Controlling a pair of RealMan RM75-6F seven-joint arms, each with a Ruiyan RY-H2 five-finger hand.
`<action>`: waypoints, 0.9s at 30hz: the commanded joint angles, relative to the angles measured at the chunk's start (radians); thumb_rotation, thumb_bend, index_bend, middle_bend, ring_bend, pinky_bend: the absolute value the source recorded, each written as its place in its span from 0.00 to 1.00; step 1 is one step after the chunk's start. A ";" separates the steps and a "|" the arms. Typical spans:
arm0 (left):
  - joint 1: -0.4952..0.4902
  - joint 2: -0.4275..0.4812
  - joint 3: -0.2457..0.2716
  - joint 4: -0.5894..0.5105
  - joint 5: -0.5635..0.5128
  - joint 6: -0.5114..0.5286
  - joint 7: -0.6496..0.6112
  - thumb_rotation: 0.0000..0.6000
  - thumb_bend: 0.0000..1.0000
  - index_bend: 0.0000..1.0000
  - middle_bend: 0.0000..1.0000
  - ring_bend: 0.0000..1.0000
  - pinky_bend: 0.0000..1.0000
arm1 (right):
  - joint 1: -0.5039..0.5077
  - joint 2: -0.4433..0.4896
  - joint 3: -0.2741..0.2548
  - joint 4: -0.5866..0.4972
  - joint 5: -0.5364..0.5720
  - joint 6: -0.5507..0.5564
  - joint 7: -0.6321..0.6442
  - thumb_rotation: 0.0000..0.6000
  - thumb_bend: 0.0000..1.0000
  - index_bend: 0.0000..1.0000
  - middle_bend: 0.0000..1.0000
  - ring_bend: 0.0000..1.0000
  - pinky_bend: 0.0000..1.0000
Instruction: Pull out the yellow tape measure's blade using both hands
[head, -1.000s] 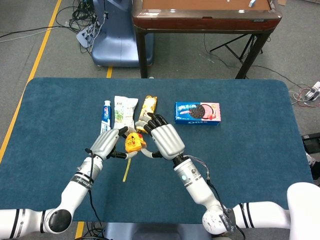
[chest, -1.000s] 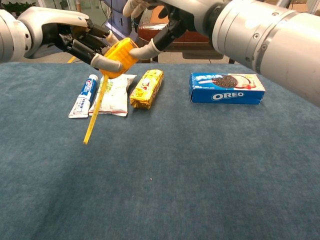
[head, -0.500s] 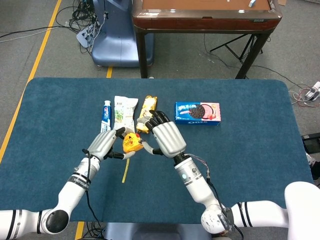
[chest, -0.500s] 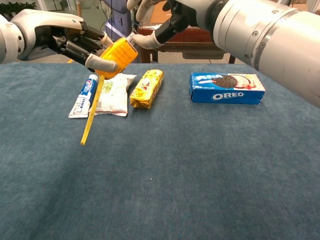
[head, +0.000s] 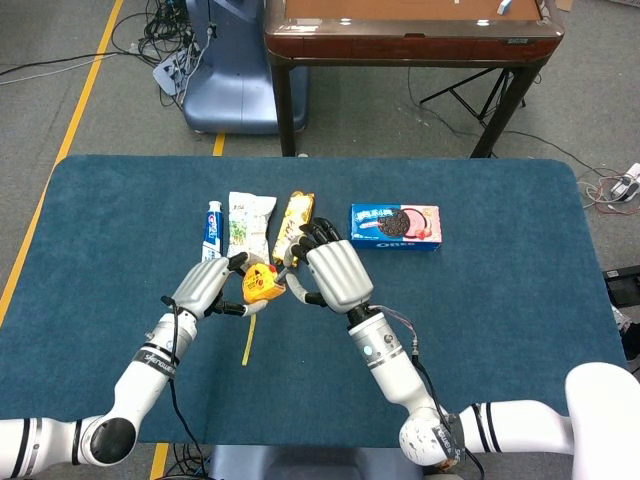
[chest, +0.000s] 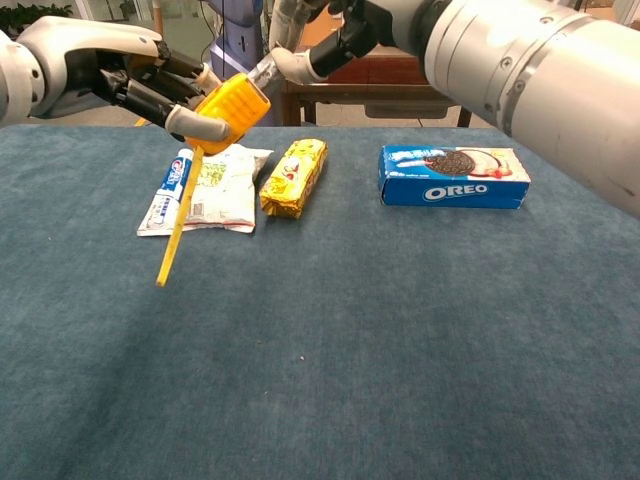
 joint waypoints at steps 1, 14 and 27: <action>-0.001 -0.001 0.000 0.003 -0.001 -0.001 -0.003 1.00 0.26 0.45 0.46 0.32 0.23 | 0.000 -0.001 -0.001 0.000 0.000 0.000 0.003 1.00 0.54 0.53 0.45 0.24 0.10; 0.006 0.010 0.022 0.034 -0.002 -0.019 -0.013 1.00 0.26 0.45 0.47 0.32 0.23 | -0.024 0.027 -0.007 -0.015 -0.027 0.011 0.055 1.00 0.70 0.60 0.57 0.34 0.10; 0.068 0.026 0.090 0.104 0.046 -0.051 -0.061 1.00 0.26 0.45 0.47 0.32 0.23 | -0.135 0.233 0.021 -0.115 -0.039 0.026 0.191 1.00 0.72 0.62 0.58 0.35 0.10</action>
